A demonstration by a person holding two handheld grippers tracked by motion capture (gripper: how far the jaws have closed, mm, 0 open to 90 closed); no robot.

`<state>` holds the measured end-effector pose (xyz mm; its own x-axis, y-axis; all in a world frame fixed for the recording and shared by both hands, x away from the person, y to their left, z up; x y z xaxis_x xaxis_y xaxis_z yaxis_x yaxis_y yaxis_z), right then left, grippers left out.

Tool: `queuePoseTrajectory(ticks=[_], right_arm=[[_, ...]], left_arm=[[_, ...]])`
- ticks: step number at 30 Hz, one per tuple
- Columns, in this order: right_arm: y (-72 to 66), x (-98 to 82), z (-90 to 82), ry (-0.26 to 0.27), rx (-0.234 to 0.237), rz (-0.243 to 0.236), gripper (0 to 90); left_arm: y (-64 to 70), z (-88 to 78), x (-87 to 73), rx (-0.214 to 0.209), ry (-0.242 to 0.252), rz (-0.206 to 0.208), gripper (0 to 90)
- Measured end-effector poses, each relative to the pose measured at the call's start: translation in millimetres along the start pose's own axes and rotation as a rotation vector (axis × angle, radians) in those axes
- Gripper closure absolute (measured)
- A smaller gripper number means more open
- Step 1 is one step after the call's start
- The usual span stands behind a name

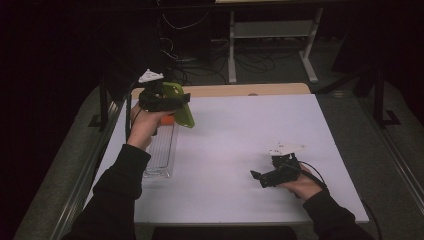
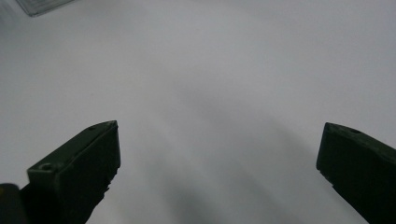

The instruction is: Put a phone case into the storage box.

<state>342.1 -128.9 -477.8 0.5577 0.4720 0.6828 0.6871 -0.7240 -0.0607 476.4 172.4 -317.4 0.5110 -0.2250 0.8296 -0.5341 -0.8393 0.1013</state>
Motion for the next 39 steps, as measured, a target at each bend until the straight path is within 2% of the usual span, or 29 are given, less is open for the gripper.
queuePoseTrajectory(ticks=[8,15,20,22,26,30,35,37,39], right_arm=[[-3.8,-16.4,-10.4,-0.012,-0.002,-0.005,0.0],[2.0,-28.0,-20.6,-0.009,-0.02,0.006,0.0],[3.5,-28.7,-22.6,-0.004,-0.015,0.018,0.0],[3.6,-29.0,-21.8,-0.006,-0.018,0.012,0.0],[2.9,-28.6,-21.6,-0.001,-0.016,-0.001,0.0],[3.3,-28.8,-22.1,-0.003,-0.017,0.005,0.0],[3.4,-28.1,-22.2,0.005,-0.018,-0.004,0.0],[3.3,-28.2,-21.8,0.004,-0.016,-0.005,0.0],[2.6,-28.8,-21.4,-0.003,-0.014,-0.002,0.0]], left_arm=[[-26.0,-13.6,3.8,0.091,0.012,-0.016,12.5],[-49.7,-13.4,2.8,0.212,0.011,-0.045,12.5],[-60.9,-0.9,0.1,0.281,-0.007,-0.078,12.5],[-65.9,6.8,-2.1,0.327,-0.03,-0.068,12.5],[-72.1,20.8,-7.7,0.368,-0.068,-0.082,12.4],[-79.6,33.2,-15.7,0.419,-0.116,-0.074,12.4],[-87.5,43.1,-25.2,0.46,-0.145,-0.096,12.3],[-90.0,46.4,-28.3,0.468,-0.153,-0.091,12.2],[-91.8,51.0,-32.4,0.464,-0.158,-0.112,12.2]])
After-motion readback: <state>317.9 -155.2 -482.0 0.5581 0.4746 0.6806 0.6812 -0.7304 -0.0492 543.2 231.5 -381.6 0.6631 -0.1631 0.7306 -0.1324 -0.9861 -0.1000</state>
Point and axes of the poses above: each handheld gripper's, and its own axes: z roughly forward along the jaws, x roughly out of its top, y roughly to its right, the point moved 7 cm from there along z, roughly forward along the jaws, and after that the axes turned 8 degrees about -y, right-handed, at the moved point
